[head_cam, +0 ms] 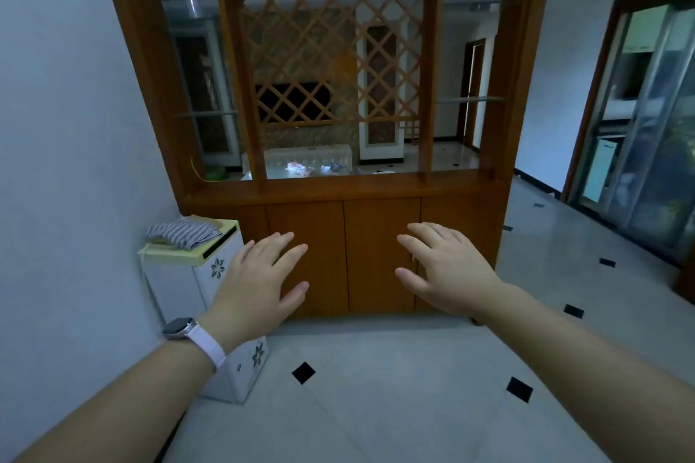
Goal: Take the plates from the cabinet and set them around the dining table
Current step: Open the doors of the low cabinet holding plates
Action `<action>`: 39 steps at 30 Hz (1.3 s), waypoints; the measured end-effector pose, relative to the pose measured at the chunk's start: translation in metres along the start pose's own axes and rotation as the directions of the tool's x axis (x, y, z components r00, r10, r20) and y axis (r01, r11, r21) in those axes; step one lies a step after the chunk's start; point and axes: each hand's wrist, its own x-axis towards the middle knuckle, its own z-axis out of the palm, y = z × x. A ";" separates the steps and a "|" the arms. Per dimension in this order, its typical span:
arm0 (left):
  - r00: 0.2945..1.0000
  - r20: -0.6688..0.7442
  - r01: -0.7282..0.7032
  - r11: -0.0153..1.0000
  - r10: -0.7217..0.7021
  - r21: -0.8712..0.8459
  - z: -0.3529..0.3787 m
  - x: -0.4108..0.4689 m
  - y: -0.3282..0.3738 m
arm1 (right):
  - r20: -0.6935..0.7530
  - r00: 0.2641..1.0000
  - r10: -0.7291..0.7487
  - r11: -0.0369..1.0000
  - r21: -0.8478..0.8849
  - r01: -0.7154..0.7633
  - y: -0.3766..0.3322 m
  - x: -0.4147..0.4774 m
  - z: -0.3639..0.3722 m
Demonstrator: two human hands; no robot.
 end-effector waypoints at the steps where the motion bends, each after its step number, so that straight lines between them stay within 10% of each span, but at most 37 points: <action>1: 0.999 0.018 -0.046 0.999 0.046 0.024 0.002 0.000 -0.001 | 0.010 1.000 0.003 1.000 -0.006 -0.003 -0.002 -0.001 0.002; 14: 0.986 0.094 -0.130 0.989 0.137 -0.075 0.090 0.031 0.021 | 0.124 0.990 0.067 0.998 0.010 -0.069 0.038 -0.012 0.061; 39: 0.964 0.256 -0.052 0.993 0.077 -0.102 0.289 0.282 0.176 | 0.174 0.979 0.109 0.984 0.121 -0.131 0.332 0.067 0.194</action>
